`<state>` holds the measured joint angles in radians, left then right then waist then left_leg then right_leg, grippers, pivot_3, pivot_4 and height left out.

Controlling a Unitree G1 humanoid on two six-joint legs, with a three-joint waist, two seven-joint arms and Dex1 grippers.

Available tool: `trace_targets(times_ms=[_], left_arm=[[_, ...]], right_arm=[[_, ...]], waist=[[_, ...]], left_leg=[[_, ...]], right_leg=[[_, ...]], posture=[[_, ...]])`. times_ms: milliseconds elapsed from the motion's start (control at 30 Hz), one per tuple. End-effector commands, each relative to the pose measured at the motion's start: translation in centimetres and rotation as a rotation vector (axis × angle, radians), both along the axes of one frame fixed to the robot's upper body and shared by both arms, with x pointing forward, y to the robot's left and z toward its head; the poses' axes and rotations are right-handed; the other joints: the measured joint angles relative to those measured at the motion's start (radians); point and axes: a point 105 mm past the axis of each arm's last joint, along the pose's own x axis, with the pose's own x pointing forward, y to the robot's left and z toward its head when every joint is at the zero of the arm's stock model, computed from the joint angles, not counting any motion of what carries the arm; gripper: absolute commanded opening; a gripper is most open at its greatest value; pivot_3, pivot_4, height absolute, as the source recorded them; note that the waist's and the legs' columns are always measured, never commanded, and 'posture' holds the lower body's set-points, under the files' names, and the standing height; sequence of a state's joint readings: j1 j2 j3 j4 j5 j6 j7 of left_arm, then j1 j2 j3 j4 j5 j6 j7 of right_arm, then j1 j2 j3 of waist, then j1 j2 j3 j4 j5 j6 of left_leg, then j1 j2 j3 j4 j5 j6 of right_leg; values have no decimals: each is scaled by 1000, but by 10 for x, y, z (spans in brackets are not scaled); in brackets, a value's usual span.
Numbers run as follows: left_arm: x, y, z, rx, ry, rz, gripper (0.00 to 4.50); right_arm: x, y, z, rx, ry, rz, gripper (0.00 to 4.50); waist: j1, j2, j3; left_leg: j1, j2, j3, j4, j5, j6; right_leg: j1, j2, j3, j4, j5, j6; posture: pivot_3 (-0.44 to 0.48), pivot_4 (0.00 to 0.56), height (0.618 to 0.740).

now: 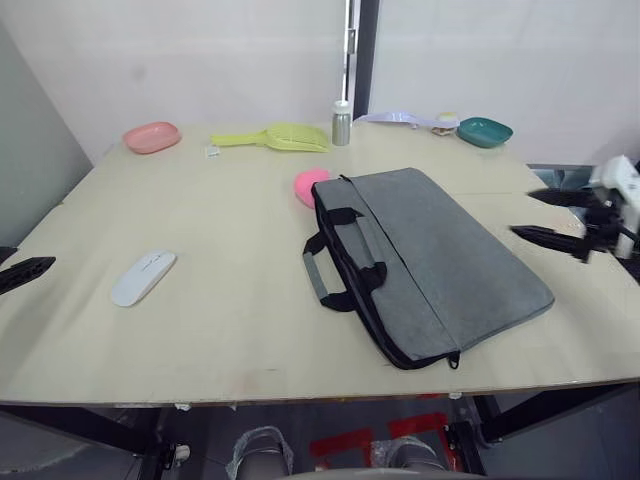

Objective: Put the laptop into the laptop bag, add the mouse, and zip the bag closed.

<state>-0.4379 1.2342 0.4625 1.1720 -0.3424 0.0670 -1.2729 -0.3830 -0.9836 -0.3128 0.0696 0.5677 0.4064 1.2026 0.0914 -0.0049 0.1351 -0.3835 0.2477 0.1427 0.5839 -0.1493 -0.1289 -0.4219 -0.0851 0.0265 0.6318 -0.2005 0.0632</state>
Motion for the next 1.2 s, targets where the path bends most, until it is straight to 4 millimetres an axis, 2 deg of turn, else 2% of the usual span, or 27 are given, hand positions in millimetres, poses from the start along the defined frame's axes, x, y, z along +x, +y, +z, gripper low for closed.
trace_targets(times_ms=[33, 100, 167, 367, 533, 667, 800, 900, 1200], left_arm=[[-4, 5, 5, 5, -44, 27, 4380], [-4, 4, 0, -6, -53, 29, 4380], [-5, 2, -5, -16, -53, 23, 4380], [-12, -1, -17, -51, -42, 13, 4380], [-17, -4, -21, -30, -39, -7, 4380], [-11, -16, -22, -18, -49, -68, 4380], [7, -40, -22, 11, -59, -171, 4380], [21, -56, -30, 44, -45, -224, 4380], [56, -87, -56, 41, -32, -274, 4380]], right_arm=[[-14, 44, 37, 69, -146, 134, 4493], [-24, 77, 48, 121, -169, 251, 4493], [-32, 99, 54, 142, -185, 322, 4493], [-49, 125, 52, 192, -122, 481, 4493], [-55, 126, 34, 138, -65, 521, 4493], [-51, 123, 30, 121, -67, 491, 4493], [-51, 124, 32, 124, -79, 484, 4493], [-51, 124, 34, 123, -91, 474, 4493], [-46, 118, 32, 131, -83, 412, 4493]], waist=[[5, 0, 0], [8, 0, 0], [10, -1, 0], [16, -6, -3], [14, -6, -4], [14, -6, -4], [12, -7, -4], [14, -7, -4], [6, -7, -4]], left_leg=[[0, 0, 0, 0, 0, 0], [-1, 0, 0, 0, 0, 0], [0, 0, 0, 0, 0, 0], [0, 0, -1, -1, 0, -1], [0, 0, -1, -1, 0, -1], [0, 0, -1, -2, 0, -1], [0, 0, -1, -2, 0, -1], [0, 0, -1, -2, 0, -1], [-1, 0, -1, -2, 0, -2]], right_leg=[[0, 0, 0, 0, 0, 0], [0, 0, 0, 0, -1, -1], [0, 0, 0, 0, -1, -1], [0, 0, -1, -1, -1, -2], [0, 0, -1, 0, -1, -1], [0, 0, -1, 0, -1, -1], [0, 0, -1, 0, -1, -1], [0, 0, -1, 0, -1, -1], [0, 0, -1, -1, -1, -1]], posture=[[0, 150, 740], [0, 150, 740], [0, 150, 740], [0, 150, 740], [0, 150, 740], [0, 150, 740], [0, 150, 740], [0, 150, 740], [0, 150, 740]])
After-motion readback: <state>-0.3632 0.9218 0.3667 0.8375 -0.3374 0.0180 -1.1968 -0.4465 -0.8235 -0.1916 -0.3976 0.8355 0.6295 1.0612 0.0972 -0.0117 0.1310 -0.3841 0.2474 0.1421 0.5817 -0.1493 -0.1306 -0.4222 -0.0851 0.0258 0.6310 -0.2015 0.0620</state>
